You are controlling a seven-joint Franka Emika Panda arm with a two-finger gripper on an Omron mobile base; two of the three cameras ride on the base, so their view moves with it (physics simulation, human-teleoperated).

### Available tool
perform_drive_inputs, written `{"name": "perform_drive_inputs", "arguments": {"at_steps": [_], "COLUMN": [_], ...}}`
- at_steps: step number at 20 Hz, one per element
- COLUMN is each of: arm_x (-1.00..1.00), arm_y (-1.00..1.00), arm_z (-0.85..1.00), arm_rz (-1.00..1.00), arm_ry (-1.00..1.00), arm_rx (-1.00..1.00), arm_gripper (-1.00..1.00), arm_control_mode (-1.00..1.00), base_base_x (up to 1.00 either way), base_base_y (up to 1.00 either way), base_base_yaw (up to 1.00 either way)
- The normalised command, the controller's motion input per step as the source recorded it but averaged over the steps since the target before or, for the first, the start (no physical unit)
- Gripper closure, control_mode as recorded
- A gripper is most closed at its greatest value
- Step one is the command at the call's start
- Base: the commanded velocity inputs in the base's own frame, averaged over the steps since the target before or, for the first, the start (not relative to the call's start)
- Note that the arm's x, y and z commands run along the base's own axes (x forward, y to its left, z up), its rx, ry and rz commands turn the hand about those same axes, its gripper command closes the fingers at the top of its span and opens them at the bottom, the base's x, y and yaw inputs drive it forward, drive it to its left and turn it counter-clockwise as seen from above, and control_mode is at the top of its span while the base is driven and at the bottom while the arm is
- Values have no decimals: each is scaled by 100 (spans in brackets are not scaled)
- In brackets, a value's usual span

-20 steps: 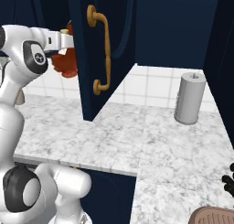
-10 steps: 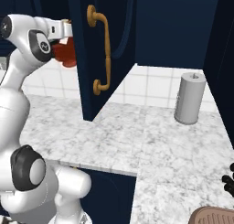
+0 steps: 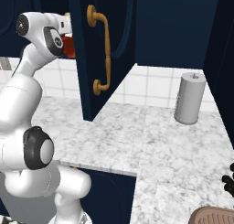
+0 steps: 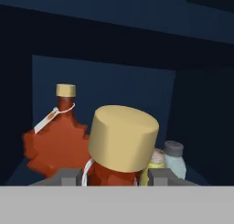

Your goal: Put the shaker and condiment bottle from the counter next to their counterparts in the cabinet.

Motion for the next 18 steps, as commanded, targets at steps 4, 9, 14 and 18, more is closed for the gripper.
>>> {"name": "perform_drive_inputs", "arguments": {"at_steps": [4, 9, 14, 18], "arm_x": [57, 59, 62, 62], "arm_y": [1, 0, 2, 0], "arm_z": [14, 0, 0, 0], "arm_rz": [8, 7, 5, 3], "arm_ry": [-9, -6, -1, 0], "arm_rx": [1, 0, 0, 0], "arm_gripper": [100, 100, 100, 100], "arm_control_mode": [-100, -100, -100, -100], "base_base_x": [0, 0, 0, 0], "base_base_y": [0, 0, 0, 0], "base_base_yaw": [0, 0, 0, 0]}}
